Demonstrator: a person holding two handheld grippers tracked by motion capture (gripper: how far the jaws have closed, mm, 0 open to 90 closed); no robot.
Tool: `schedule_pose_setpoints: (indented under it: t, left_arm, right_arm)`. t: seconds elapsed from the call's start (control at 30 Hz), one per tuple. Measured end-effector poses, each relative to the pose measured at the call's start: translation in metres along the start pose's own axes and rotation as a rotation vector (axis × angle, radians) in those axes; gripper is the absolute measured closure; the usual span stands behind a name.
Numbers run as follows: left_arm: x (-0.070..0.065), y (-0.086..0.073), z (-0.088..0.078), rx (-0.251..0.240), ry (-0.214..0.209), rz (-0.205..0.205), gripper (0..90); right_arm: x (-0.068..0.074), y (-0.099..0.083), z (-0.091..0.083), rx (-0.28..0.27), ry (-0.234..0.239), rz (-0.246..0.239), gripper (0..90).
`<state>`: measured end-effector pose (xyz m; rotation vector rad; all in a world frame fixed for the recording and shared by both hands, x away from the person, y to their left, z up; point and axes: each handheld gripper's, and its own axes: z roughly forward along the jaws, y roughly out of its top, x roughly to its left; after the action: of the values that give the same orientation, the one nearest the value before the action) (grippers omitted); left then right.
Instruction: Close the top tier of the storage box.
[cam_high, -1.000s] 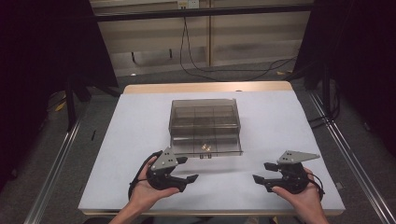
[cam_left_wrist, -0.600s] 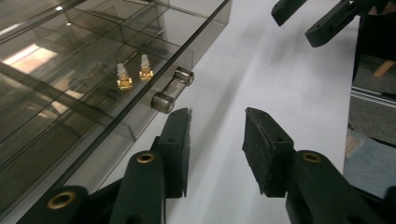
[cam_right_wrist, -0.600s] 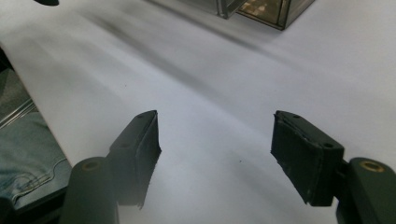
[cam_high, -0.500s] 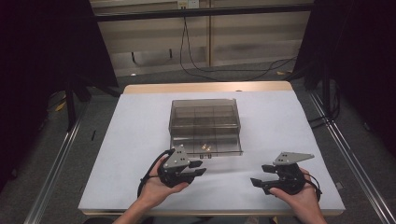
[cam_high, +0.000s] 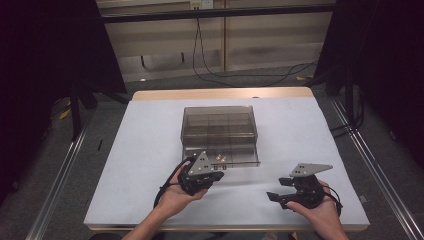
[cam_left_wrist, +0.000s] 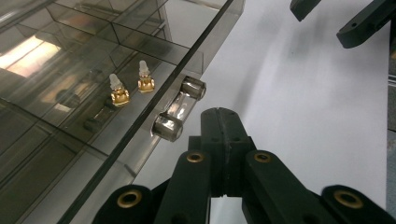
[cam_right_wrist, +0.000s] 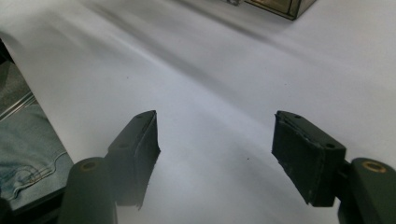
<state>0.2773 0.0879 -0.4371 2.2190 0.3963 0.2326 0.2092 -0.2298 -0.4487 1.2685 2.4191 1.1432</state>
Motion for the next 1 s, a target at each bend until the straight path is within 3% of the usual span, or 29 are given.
schedule_pose_setpoints:
  t: [0.3,0.67,1.0]
  left_arm:
    - [0.002,0.001,0.004,-0.020,0.008,-0.025,90.0]
    - [0.005,0.005,0.005,-0.023,0.017,-0.015,90.0]
    - [0.012,0.007,0.008,-0.038,0.037,-0.052,90.0]
  right_arm:
    - [-0.001,-0.001,0.002,0.013,0.002,0.004,28.8]
    - [-0.001,-0.002,0.004,0.020,0.003,-0.002,28.8]
    - [-0.001,-0.003,0.004,0.024,0.002,-0.001,28.8]
